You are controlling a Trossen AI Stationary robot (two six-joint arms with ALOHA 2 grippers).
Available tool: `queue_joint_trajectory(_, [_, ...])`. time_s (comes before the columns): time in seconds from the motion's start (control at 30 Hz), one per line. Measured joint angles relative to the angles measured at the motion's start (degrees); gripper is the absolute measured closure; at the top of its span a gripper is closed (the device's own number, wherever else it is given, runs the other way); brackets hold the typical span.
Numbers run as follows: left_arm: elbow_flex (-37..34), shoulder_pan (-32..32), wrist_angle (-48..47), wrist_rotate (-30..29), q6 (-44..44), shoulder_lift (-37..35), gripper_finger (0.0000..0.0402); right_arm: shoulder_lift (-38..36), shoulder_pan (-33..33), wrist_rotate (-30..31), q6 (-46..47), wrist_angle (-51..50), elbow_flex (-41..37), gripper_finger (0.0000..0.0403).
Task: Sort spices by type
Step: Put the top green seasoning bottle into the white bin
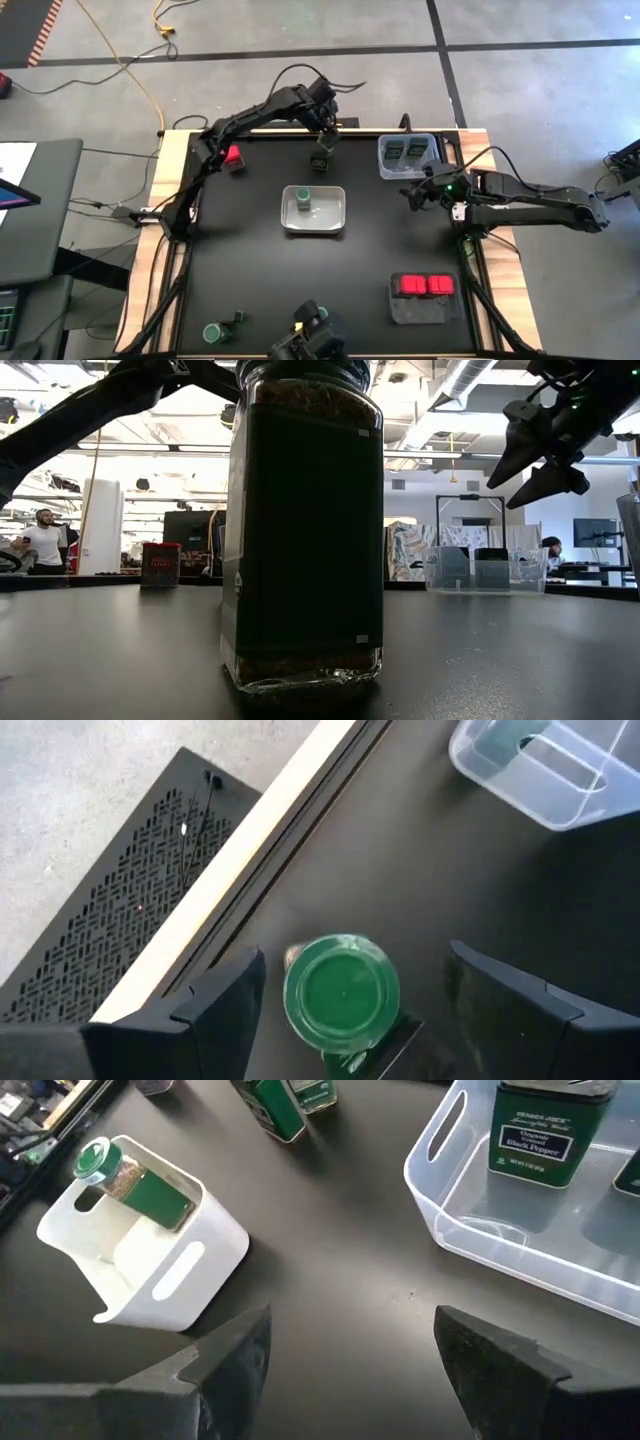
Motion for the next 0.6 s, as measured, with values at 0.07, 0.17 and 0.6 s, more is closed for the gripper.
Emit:
queue_joint_trajectory(0.07, [0.00, 0.01, -0.41, -0.19, -0.27, 0.01, 0.0111, 0.00, -0.24, 0.14, 0.03, 0.01, 0.00, 0.0096])
queue_joint_trajectory(0.17, [0.00, 0.01, -1.47, -0.25, -0.68, 0.01, 0.0111, 0.00, -0.92, 0.15, 0.99, 0.00, 0.00, 0.0096])
queue_joint_trajectory(0.6, [-2.31, -0.49, -0.73, -0.33, -0.69, 0.10, 0.0111, 0.02, -2.28, 0.16, 1.64, -0.02, -0.02, 0.0096])
